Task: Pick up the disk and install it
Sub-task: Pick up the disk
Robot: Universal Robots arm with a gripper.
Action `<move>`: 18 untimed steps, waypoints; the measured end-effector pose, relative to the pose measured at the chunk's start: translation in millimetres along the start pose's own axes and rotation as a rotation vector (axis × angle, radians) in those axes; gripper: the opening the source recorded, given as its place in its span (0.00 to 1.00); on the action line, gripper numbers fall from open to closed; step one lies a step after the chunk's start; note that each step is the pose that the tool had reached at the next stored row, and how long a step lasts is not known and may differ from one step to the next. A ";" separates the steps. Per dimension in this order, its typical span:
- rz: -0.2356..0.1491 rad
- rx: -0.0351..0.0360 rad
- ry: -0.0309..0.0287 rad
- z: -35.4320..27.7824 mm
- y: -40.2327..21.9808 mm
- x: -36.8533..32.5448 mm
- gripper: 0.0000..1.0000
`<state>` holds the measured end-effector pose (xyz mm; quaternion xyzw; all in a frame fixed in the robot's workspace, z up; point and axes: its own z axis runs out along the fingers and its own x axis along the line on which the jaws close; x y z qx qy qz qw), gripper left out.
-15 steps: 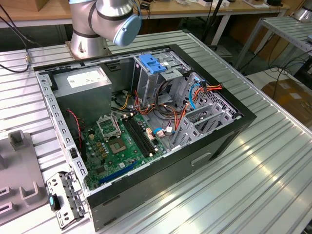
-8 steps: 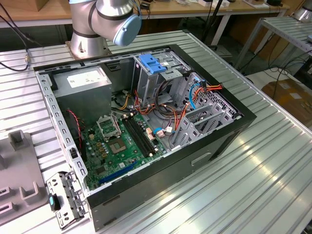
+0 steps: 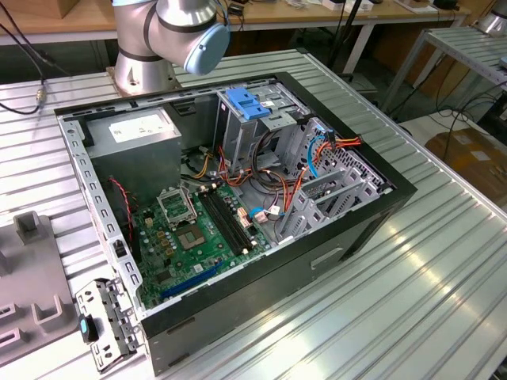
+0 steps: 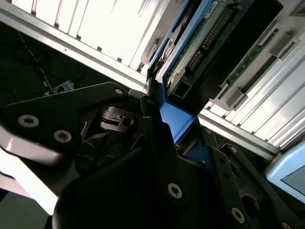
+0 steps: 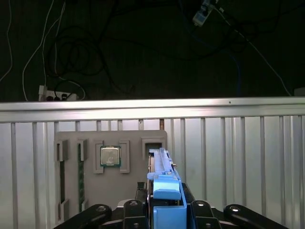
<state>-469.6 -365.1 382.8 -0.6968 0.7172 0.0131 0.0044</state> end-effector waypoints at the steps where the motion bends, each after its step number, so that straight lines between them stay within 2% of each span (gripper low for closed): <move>1: 0.000 0.0000 0.0000 -1.5 0.0 0.0 0.37; 3: 0.000 0.0000 0.0000 -6.5 0.1 -0.1 0.37; 7: 0.000 0.0000 0.0000 -12.1 0.1 -0.3 0.37; 18: 0.000 0.0000 0.0000 -36.0 0.5 -0.9 0.37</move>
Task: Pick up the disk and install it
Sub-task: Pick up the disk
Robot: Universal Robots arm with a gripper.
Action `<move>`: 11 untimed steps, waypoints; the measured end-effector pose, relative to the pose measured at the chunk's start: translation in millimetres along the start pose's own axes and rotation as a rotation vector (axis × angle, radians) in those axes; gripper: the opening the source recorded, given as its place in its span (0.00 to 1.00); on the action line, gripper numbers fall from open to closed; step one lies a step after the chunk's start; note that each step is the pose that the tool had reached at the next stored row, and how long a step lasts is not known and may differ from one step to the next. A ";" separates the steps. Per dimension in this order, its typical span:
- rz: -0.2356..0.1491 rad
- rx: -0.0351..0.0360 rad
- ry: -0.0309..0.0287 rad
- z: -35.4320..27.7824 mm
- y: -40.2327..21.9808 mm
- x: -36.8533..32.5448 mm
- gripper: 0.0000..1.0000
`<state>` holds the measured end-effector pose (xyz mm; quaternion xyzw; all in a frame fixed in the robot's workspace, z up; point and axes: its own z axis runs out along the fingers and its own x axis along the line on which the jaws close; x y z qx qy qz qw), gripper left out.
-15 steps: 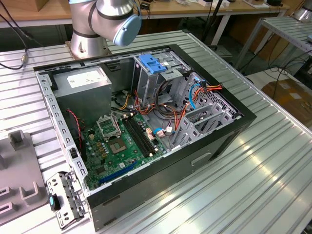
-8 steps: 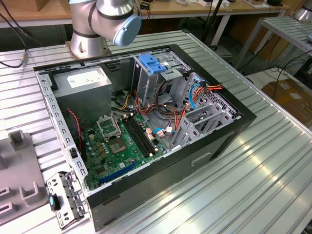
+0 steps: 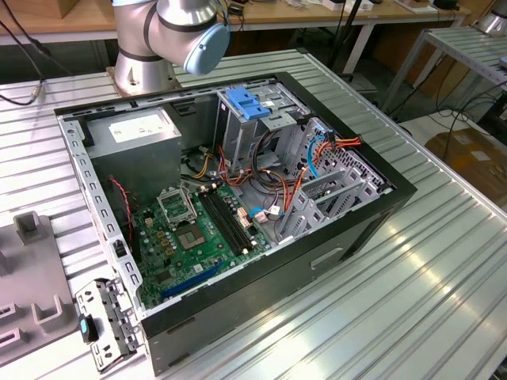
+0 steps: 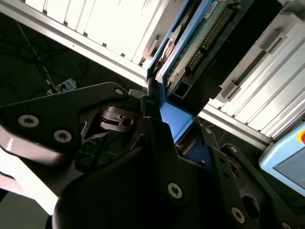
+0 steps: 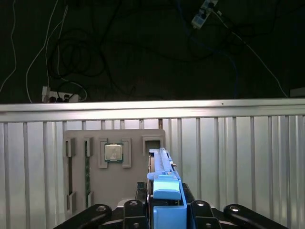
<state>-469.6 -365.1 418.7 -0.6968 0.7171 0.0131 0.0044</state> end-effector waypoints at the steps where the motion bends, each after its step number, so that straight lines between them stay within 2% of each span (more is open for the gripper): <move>1: 0.000 0.0000 0.0000 -1.6 0.0 -0.1 0.37; 11: 0.000 0.0000 0.0001 -21.6 0.2 -0.5 0.37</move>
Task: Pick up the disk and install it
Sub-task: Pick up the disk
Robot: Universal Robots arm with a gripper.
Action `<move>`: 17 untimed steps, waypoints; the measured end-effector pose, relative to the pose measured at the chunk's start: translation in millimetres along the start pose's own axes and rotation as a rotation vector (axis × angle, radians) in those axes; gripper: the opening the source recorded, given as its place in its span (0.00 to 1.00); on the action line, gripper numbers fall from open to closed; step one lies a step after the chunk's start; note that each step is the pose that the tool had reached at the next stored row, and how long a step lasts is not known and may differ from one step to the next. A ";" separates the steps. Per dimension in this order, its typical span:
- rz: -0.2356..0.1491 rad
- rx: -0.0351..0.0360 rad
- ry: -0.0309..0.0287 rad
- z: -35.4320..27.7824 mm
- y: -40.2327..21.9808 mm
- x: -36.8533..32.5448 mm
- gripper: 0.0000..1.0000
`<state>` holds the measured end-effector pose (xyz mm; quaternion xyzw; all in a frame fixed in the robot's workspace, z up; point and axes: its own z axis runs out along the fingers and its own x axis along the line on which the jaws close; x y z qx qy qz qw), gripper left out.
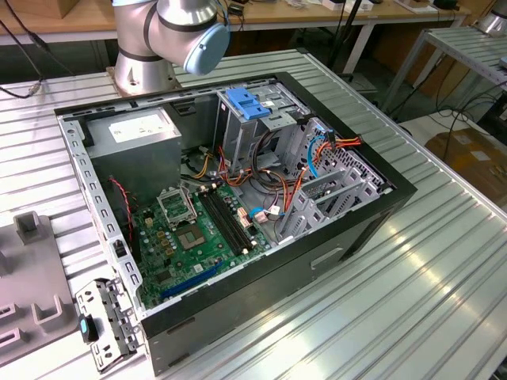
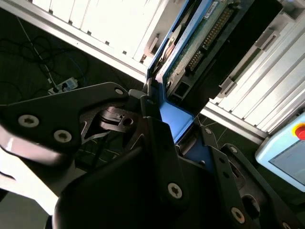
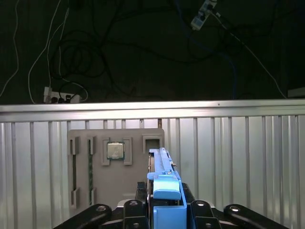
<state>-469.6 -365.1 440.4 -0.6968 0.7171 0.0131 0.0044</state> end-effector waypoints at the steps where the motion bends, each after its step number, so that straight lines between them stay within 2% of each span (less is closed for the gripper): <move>1: 0.000 -0.0001 0.0000 -2.0 0.0 -0.1 0.37; 8: 0.000 0.0000 0.0000 -21.9 0.3 -0.5 0.37; 17: 0.000 0.0000 -0.0001 -22.4 0.2 -0.6 0.37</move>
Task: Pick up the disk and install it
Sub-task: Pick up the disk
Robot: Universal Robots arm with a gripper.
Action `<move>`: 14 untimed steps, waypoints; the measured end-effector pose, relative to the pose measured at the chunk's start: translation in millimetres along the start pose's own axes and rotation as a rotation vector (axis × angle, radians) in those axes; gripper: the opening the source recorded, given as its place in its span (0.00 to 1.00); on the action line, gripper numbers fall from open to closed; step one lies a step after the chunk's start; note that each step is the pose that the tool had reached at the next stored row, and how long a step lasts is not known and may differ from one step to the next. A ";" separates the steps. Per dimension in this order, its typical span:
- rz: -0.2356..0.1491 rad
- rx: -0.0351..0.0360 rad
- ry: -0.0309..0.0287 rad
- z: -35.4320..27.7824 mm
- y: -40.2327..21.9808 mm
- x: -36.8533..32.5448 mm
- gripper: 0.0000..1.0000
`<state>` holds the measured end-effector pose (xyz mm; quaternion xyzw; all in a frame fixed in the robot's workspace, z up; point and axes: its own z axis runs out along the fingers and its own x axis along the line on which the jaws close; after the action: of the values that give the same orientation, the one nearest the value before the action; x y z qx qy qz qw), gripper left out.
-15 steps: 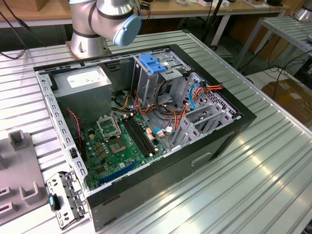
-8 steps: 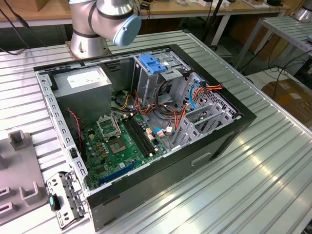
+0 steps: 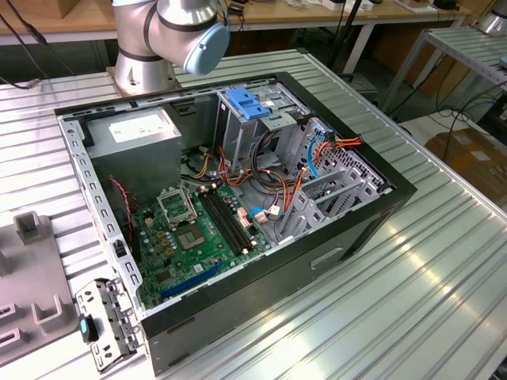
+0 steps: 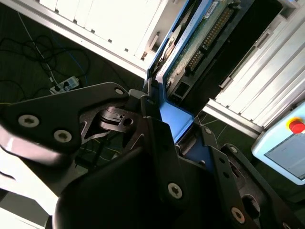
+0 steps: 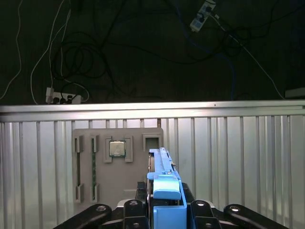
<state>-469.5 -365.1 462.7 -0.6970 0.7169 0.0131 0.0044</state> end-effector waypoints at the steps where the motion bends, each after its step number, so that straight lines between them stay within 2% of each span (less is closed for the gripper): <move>1: 0.000 -0.0003 0.0001 -0.2 -0.5 -0.1 0.37; 14: 0.000 0.0000 0.0000 -0.1 -12.1 -0.3 0.37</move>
<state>-457.3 -365.1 462.7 -0.6970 0.7170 0.0131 0.0044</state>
